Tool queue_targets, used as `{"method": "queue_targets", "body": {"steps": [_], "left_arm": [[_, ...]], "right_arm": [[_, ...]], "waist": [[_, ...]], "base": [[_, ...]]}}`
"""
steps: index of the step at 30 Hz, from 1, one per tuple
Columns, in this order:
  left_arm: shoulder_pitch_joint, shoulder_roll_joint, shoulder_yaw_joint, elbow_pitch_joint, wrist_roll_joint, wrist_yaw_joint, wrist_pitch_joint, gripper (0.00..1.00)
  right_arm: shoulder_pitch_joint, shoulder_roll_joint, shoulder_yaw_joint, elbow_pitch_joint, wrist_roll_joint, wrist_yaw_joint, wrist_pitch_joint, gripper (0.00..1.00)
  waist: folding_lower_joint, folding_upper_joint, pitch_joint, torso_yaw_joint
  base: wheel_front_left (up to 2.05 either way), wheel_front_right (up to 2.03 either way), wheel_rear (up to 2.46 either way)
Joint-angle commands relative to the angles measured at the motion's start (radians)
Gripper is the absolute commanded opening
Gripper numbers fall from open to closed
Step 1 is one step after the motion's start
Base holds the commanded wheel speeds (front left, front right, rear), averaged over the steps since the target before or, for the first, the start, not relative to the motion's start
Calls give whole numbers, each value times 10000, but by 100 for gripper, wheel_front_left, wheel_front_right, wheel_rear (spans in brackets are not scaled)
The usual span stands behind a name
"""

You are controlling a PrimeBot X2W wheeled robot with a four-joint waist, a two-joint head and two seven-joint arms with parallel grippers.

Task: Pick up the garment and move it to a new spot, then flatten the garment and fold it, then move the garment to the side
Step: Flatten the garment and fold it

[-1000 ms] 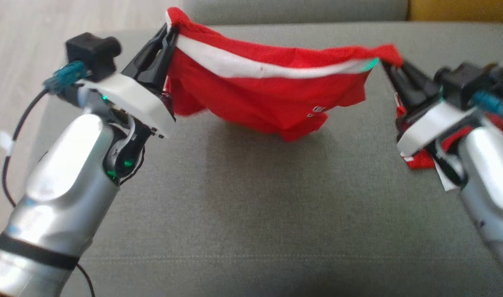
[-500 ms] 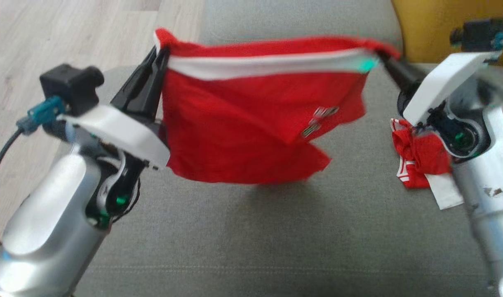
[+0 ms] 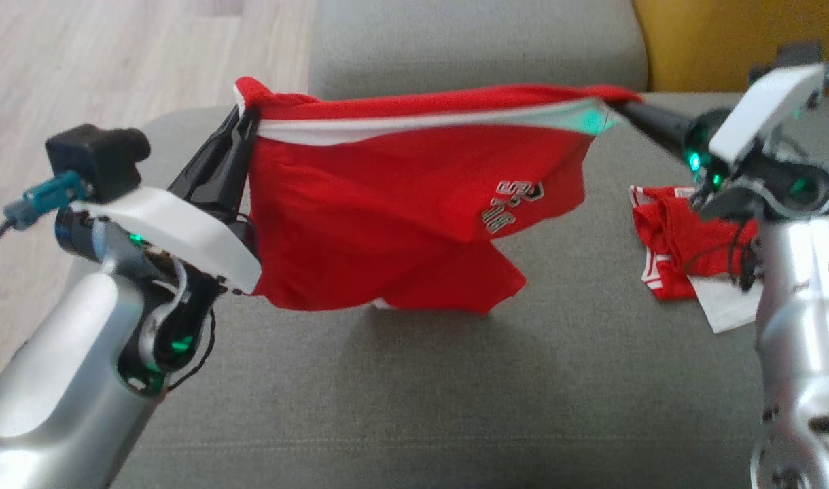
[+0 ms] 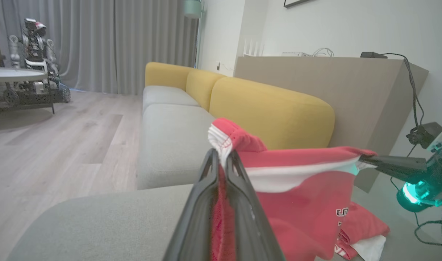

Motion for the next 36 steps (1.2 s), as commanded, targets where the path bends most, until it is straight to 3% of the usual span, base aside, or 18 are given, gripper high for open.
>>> {"method": "queue_targets", "body": {"steps": [1, 6, 11, 16, 20, 27, 36], "left_arm": [[-619, 450, 637, -209, -153, -1, 154, 0], [-1998, 459, 788, 262, -438, -281, 921, 0], [-4965, 203, 1081, 1614, -158, -615, 1248, 0], [-8277, -446, 1263, 3633, 603, -1147, 212, 0], [-10267, -1053, 1315, 5298, 1172, -1548, -1267, 0], [-11206, -1962, 1398, 7246, 1301, -2281, -2725, 0], [-9246, -2773, 1342, 8528, 1663, -2969, -2897, 0]], "right_arm": [[-1017, 163, -107, -260, -189, -2, 205, 0], [-2964, 382, -757, 280, -1203, -2, 449, 0], [-5998, 439, -777, 702, -2175, -2, -101, 0], [-8764, 443, -67, 1408, -2393, -2, -1927, 0], [-9913, 444, 876, 1524, -2383, -2, -3822, 0], [-9447, 445, 2303, 1065, -1367, -2, -5592, 0], [-6905, 132, 3397, 1388, -589, -2, -5477, 0]], "waist": [[0, -1, 222, -89], [0, -1, 1615, -205], [0, -1, 3873, -280], [0, -1, 5736, -283], [0, -1, 6688, -187], [0, -1, 7379, 80], [0, -1, 7128, 440]], "base": [[0, 0, 0], [0, 0, 0], [0, 0, 0], [0, 0, 0], [0, 0, 0], [0, 0, 0], [0, 0, 0]]}}
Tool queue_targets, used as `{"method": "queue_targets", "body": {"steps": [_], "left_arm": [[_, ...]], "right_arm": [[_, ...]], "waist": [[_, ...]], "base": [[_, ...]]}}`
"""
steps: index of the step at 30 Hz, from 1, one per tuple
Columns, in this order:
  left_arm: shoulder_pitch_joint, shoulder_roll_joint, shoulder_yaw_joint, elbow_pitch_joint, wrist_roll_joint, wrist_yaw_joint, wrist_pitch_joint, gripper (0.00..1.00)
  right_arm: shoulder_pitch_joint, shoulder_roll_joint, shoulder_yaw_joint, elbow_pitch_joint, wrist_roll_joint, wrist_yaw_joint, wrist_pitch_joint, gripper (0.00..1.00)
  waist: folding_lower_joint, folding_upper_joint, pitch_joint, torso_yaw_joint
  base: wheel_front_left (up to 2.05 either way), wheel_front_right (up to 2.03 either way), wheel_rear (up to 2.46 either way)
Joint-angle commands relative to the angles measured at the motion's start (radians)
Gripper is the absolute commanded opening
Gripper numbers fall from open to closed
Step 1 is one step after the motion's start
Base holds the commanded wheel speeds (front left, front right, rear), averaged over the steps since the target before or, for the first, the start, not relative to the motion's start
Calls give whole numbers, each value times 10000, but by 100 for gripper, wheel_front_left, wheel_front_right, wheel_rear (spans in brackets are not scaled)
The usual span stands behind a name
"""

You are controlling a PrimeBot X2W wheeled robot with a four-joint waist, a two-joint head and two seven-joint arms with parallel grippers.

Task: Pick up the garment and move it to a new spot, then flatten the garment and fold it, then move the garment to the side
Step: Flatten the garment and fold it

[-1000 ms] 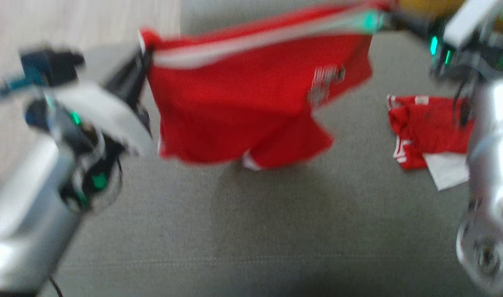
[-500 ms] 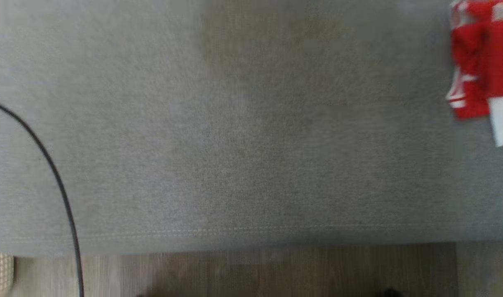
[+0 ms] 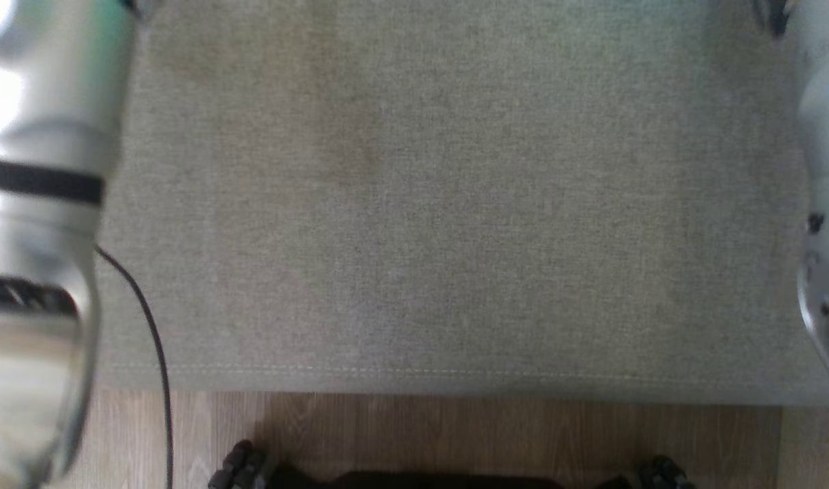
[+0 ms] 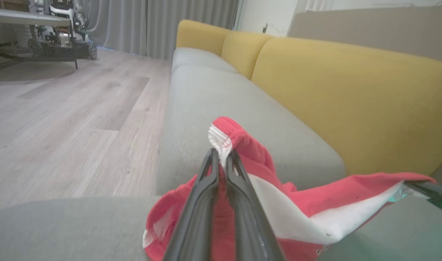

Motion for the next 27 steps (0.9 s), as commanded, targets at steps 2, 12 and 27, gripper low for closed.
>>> {"method": "queue_targets", "body": {"steps": [2, 12, 27], "left_arm": [[174, 303, 165, -204, 199, -112, -117, 0], [2911, 271, -379, 391, 526, -351, -119, 0], [4941, 365, -1787, 886, 427, -408, -34, 0]], "right_arm": [[90, 54, 68, -274, 290, 2, 282, 0], [1888, -363, -205, 1150, 1819, 2, 2740, 0], [3680, -1189, 1328, 1451, 766, 2, 4387, 0]], "waist": [[-1, 1, -320, 88], [-1, 1, -1904, 223], [-1, 1, -3508, 222]], "base": [[0, 0, 0], [0, 0, 0], [0, 0, 0]]}}
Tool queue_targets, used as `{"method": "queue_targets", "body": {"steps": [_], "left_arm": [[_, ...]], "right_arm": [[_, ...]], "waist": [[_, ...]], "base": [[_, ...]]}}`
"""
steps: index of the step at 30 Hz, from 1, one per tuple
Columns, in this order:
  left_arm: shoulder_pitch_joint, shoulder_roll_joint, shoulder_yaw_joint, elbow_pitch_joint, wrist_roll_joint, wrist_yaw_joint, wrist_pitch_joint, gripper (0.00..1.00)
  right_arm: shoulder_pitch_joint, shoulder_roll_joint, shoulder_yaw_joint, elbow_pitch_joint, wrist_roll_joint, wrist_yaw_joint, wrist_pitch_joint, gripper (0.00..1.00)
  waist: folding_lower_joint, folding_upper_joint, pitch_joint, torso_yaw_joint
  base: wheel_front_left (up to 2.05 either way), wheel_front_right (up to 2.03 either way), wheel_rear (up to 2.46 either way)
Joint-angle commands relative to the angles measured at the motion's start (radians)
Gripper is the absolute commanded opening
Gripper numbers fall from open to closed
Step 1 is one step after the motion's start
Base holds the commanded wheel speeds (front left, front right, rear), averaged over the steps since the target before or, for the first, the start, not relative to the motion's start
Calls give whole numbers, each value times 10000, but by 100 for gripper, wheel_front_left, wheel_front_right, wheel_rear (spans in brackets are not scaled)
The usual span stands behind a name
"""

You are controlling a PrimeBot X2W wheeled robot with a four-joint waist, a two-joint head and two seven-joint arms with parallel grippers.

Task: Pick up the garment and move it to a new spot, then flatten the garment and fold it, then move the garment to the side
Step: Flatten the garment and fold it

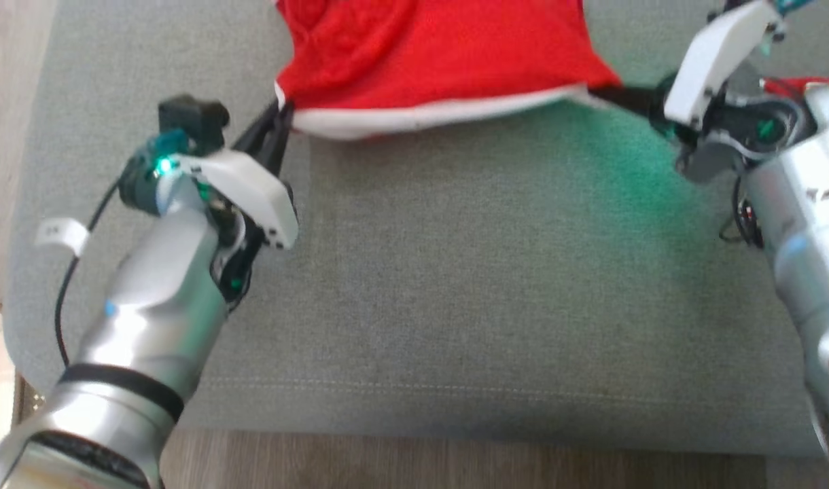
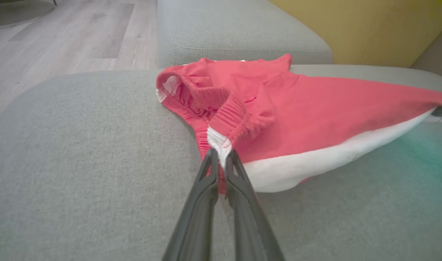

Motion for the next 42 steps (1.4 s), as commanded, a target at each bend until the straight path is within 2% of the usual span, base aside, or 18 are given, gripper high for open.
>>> {"method": "queue_targets", "body": {"steps": [1, 3, 7, 13, 18, 20, 33, 39, 42], "left_arm": [[-58, 430, 184, -205, -59, 2, -72, 0], [46, 448, 131, -215, -51, 2, -80, 0], [484, 557, -51, -263, 11, 2, -109, 0], [1282, 709, -351, -418, 163, 1, -133, 0], [2010, 842, -598, -610, 187, 1, -140, 0], [2301, 889, -704, -688, 157, 1, -131, 0], [4552, 1493, -1644, -2266, -260, 1, 706, 0], [5558, 2011, -1742, -3916, -516, 282, 1278, 0], [5760, 2398, -1911, -4846, -227, 600, 1508, 0]], "right_arm": [[332, -185, 285, -607, -140, 0, 149, 0], [534, -327, 477, -793, -257, 0, 191, 0], [1404, -1096, 1749, -2012, -1055, 0, 42, 0], [2479, -1994, 2816, -3173, -1086, 0, -109, 0], [3064, -2851, 4241, -4003, -1573, 0, -295, 0], [3296, -3045, 4565, -4175, -1351, 0, -245, 0], [4388, -4192, 5741, -4517, -219, 0, 1632, 0], [4752, -4766, 5795, -5047, 249, 0, 2810, 0], [4740, -4947, 5522, -5361, 396, 0, 3045, 0]], "waist": [[0, -1, -249, 30], [0, -1, -338, 44], [0, -1, -652, 84], [0, -1, -1220, 203], [0, -1, -1804, 328], [0, -1, -2037, 381], [0, -1, -3531, 458], [0, -1, -3799, 454], [0, -1, -3718, 504]], "base": [[0, 0, 0], [0, 0, 0], [0, 0, 0], [0, 0, 0], [0, 0, 0], [0, 0, 0], [0, 0, 0], [0, 0, 0], [0, 0, 0]]}}
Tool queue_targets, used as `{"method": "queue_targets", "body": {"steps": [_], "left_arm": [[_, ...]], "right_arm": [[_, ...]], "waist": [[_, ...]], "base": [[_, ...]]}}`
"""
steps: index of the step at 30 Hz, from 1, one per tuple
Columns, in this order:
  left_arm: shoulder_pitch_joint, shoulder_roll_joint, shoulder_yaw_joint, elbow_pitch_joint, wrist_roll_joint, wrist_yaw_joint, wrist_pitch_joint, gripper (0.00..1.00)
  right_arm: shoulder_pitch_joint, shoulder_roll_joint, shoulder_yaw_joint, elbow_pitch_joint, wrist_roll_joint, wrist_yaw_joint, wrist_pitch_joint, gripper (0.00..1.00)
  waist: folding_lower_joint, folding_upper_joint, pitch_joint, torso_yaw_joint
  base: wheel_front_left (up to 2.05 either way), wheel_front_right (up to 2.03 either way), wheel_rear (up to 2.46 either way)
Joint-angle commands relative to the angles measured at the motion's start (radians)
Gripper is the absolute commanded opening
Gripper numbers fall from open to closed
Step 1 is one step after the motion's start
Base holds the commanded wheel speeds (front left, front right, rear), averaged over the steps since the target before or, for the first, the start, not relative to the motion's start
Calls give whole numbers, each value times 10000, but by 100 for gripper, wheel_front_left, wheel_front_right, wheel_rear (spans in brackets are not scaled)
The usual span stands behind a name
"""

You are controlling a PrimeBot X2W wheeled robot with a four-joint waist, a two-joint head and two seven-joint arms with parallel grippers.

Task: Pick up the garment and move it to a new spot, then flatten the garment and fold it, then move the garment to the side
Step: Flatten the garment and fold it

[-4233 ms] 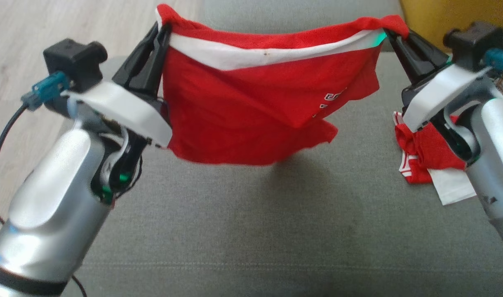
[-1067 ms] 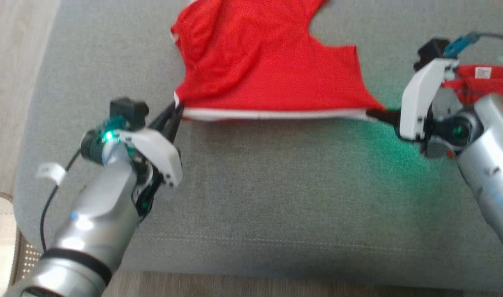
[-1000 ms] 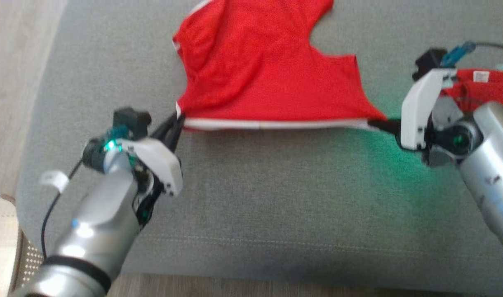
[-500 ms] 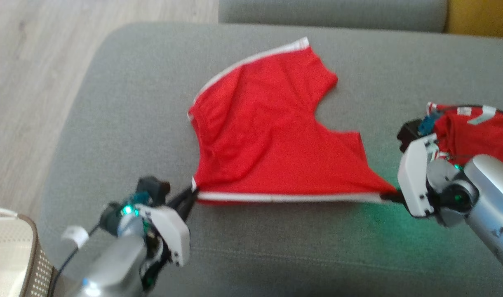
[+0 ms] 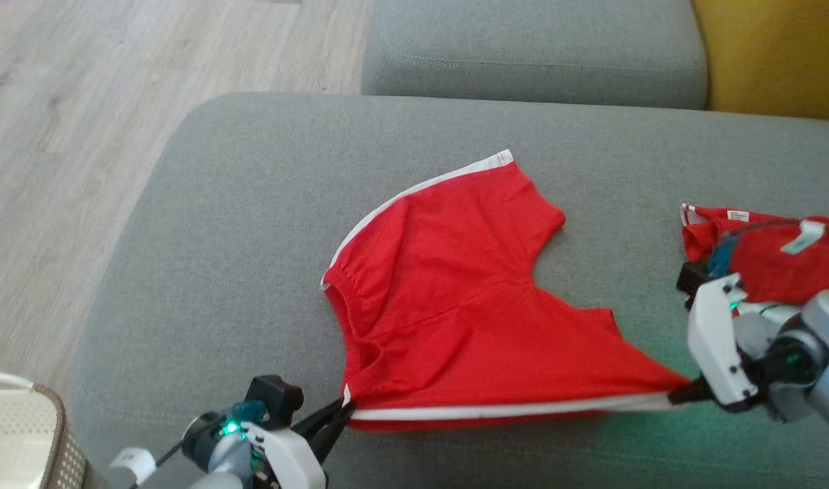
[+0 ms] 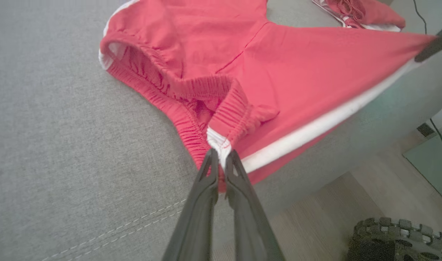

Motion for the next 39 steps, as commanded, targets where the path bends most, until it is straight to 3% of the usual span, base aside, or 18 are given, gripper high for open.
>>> {"method": "queue_targets", "body": {"steps": [1, 9, 16, 28, 39], "left_arm": [[-395, 659, 444, -691, 106, 296, 74, 0], [-924, 799, 969, -2271, -113, 794, 375, 0], [-1907, 547, 1182, -2507, -119, 762, 472, 0], [-3752, -871, 1203, -829, -168, 300, -51, 0], [-5267, -2008, 1186, 1142, -260, -97, -931, 0]], "right_arm": [[-190, -574, -443, -314, -1, -6, 9, 0], [-1013, -398, -1509, -545, -92, -6, -294, 0], [-2464, 106, -2377, 48, -496, -6, -186, 0], [-4804, 727, -3036, 1508, -1954, -6, -255, 0], [-6237, 1160, -2727, 2489, -3174, -6, -1108, 0]], "waist": [[1, -1, 149, 66], [1, -1, 787, 538], [1, -1, 1482, 1212], [1, -1, 3038, 2244], [1, -1, 4061, 2574]], "base": [[0, 0, 0], [0, 0, 0], [0, 0, 0], [0, 0, 0], [0, 0, 0]]}}
